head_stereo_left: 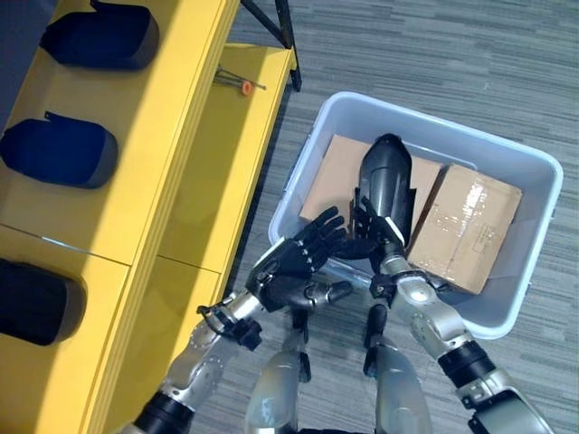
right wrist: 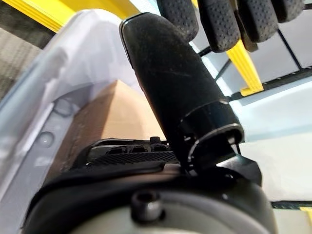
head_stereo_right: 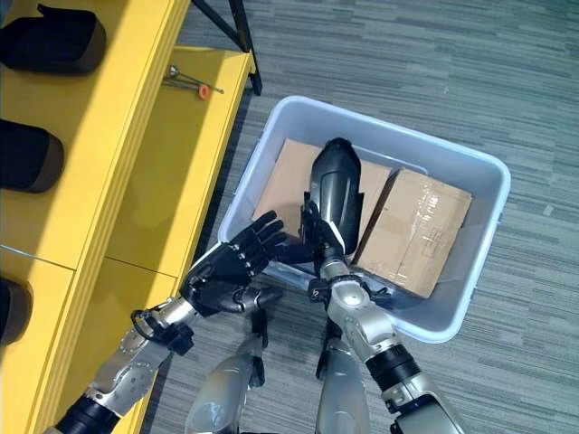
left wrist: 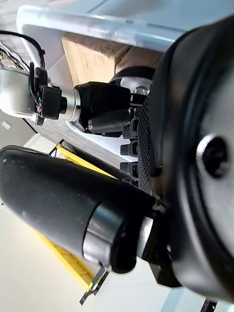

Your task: Move parts from the plastic box to the shelf.

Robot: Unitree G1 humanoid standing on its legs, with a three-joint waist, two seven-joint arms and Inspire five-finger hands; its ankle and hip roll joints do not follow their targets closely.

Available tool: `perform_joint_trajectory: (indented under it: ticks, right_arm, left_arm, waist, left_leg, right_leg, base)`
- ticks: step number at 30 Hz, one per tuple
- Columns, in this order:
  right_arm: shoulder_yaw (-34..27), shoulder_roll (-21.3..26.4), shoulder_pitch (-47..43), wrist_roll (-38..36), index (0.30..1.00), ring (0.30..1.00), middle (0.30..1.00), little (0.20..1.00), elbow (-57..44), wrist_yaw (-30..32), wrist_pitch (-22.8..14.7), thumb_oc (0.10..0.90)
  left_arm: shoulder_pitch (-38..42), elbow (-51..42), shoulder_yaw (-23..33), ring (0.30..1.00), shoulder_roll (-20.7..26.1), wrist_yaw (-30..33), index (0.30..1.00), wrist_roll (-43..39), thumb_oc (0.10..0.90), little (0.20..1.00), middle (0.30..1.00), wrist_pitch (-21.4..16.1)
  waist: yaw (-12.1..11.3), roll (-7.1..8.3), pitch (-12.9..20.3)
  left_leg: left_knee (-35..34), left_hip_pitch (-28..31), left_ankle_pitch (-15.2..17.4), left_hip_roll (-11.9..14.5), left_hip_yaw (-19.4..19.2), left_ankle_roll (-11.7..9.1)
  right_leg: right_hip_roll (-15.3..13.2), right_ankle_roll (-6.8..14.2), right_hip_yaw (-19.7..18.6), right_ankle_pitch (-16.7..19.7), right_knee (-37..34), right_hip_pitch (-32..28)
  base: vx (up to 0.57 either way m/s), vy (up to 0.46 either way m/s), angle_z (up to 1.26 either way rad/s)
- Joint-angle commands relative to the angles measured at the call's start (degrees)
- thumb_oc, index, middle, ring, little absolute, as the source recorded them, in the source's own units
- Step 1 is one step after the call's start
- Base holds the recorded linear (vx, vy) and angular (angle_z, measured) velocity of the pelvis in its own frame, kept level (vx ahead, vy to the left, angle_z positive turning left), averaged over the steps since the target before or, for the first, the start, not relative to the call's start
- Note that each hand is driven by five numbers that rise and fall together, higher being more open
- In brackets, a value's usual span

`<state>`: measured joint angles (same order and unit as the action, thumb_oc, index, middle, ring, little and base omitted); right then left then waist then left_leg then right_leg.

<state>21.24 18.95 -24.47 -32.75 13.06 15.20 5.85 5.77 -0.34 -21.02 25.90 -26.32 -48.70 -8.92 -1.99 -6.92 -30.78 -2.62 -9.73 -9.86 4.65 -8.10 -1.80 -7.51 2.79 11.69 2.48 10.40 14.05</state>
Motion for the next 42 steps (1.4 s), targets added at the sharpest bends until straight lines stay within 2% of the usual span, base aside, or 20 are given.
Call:
perform_joint_trajectory:
  ticks: [1, 6, 8, 10, 12, 14, 16, 20, 28, 42]
  right_arm:
    - [-2.23, -2.49, -4.58, -1.61, 1.000, 1.000, 1.000, 1.000, -10.61, 0.49, -8.99, 0.900]
    - [-2.93, -3.37, -7.32, -6.52, 1.000, 1.000, 1.000, 1.000, -11.68, -0.28, -9.98, 0.900]
    - [-2.62, -3.64, -8.73, -6.05, 1.000, 1.000, 1.000, 1.000, -11.55, 3.00, -9.92, 0.900]
    - [-3.30, -3.68, -10.00, -3.22, 1.000, 1.000, 1.000, 1.000, -10.93, 8.26, -12.33, 0.900]
    - [-4.03, -3.78, -9.77, -1.26, 1.000, 1.000, 1.000, 1.000, -11.11, 9.63, -12.99, 0.900]
    - [-4.25, -3.97, -9.15, -0.54, 1.000, 1.000, 1.000, 1.000, -11.43, 10.62, -12.13, 0.900]
    - [-4.27, -4.30, -8.40, -3.23, 1.000, 1.000, 1.000, 1.000, -11.18, 12.11, -9.54, 0.900]
    - [-3.47, -6.14, -6.24, -14.71, 1.000, 1.000, 1.000, 1.000, -7.84, 10.38, -8.51, 0.900]
    - [-0.62, -9.31, -3.32, -26.07, 1.000, 1.000, 1.000, 1.000, -4.26, 5.73, -10.11, 0.900]
    - [4.04, -12.53, -1.80, -29.78, 1.000, 1.000, 1.000, 1.000, -0.73, 4.58, -10.85, 0.900]
  left_arm:
    - [-0.56, -6.47, -1.52, 1.000, -0.69, -1.87, 1.000, 0.02, 0.900, 1.000, 1.000, -3.54]
    - [-1.24, -6.47, -2.72, 1.000, -0.62, -2.17, 1.000, -0.82, 0.900, 1.000, 1.000, -3.84]
    - [-0.97, -6.02, -3.23, 1.000, -0.65, -2.24, 1.000, -1.14, 0.900, 1.000, 1.000, -4.21]
    - [-1.14, -6.25, -3.95, 1.000, -0.89, -1.72, 1.000, -1.25, 0.900, 1.000, 1.000, -4.55]
    - [-1.46, -6.36, -4.38, 1.000, -1.27, -1.24, 1.000, -1.54, 0.900, 1.000, 1.000, -4.84]
    - [-1.51, -6.15, -4.70, 1.000, -1.49, -0.78, 1.000, -1.58, 0.900, 1.000, 1.000, -5.40]
    - [-1.58, -6.19, -4.98, 1.000, -1.77, -0.27, 1.000, -1.80, 0.900, 1.000, 1.000, -5.68]
    - [-1.89, -5.70, -5.29, 1.000, -2.18, -1.08, 1.000, -1.72, 0.900, 1.000, 1.000, -6.29]
    - [-1.73, -4.78, -6.31, 1.000, -2.39, -1.31, 1.000, -1.19, 0.900, 1.000, 1.000, -7.90]
    - [-2.25, -4.91, -7.56, 1.000, -2.87, -0.71, 1.000, -0.46, 0.900, 1.000, 1.000, -9.19]
  waist:
    - [-0.32, 0.12, 2.77]
    - [-0.59, -0.45, 3.71]
    - [-0.67, -0.56, 3.86]
    - [-0.58, -0.97, 4.07]
    - [-0.31, -1.30, 4.25]
    - [-0.08, -1.52, 4.37]
    - [0.11, -1.71, 4.37]
    - [0.07, -1.92, 3.96]
    - [-0.18, -1.86, 3.22]
    - [-1.38, -2.28, 3.08]
  left_leg:
    - [3.06, 0.69, 6.40, -1.37, -1.23, 0.75]
    - [3.07, 1.40, 6.61, -1.55, -1.13, 0.69]
    - [3.11, 1.52, 6.64, -1.58, -1.16, 0.66]
    - [2.99, 2.03, 6.68, -1.66, -1.17, 0.65]
    - [2.93, 2.13, 6.64, -1.70, -1.25, 0.61]
    - [2.96, 2.02, 6.68, -1.77, -1.30, 0.63]
    - [2.79, 2.04, 6.74, -1.97, -1.47, 0.74]
    - [2.64, 2.00, 6.71, -2.22, -1.74, 0.91]
    - [2.78, 1.56, 6.52, -2.34, -2.13, 1.14]
    - [2.65, 0.83, 6.05, -2.60, -1.79, 1.31]
  right_leg:
    - [0.23, -0.75, -1.34, -8.44, 6.28, -1.91]
    - [-0.34, -0.81, -1.21, -8.65, 6.26, -2.63]
    - [-0.47, -0.90, -1.17, -8.68, 6.31, -2.71]
    - [-0.58, -0.96, -1.22, -8.79, 6.30, -3.08]
    - [-0.66, -0.94, -1.31, -8.80, 6.41, -3.04]
    - [-0.78, -0.85, -1.47, -8.83, 6.68, -2.69]
    - [-0.89, -0.81, -1.66, -8.79, 6.70, -2.45]
    - [-1.12, -0.72, -1.79, -8.54, 6.54, -2.27]
    - [-1.35, -0.65, -1.69, -8.12, 6.77, -1.62]
    - [-1.72, -0.87, -0.82, -7.81, 6.99, -1.03]
  base:
    - [0.02, 0.031, 0.00]
    - [0.03, 0.028, 0.00]
    - [0.02, 0.012, 0.00]
    - [0.05, 0.061, 0.01]
    - [0.05, 0.092, 0.01]
    - [0.03, 0.082, 0.00]
    - [0.00, 0.059, -0.01]
    - [-0.01, 0.029, -0.04]
    - [0.00, 0.000, 0.00]
    - [0.00, 0.002, 0.00]
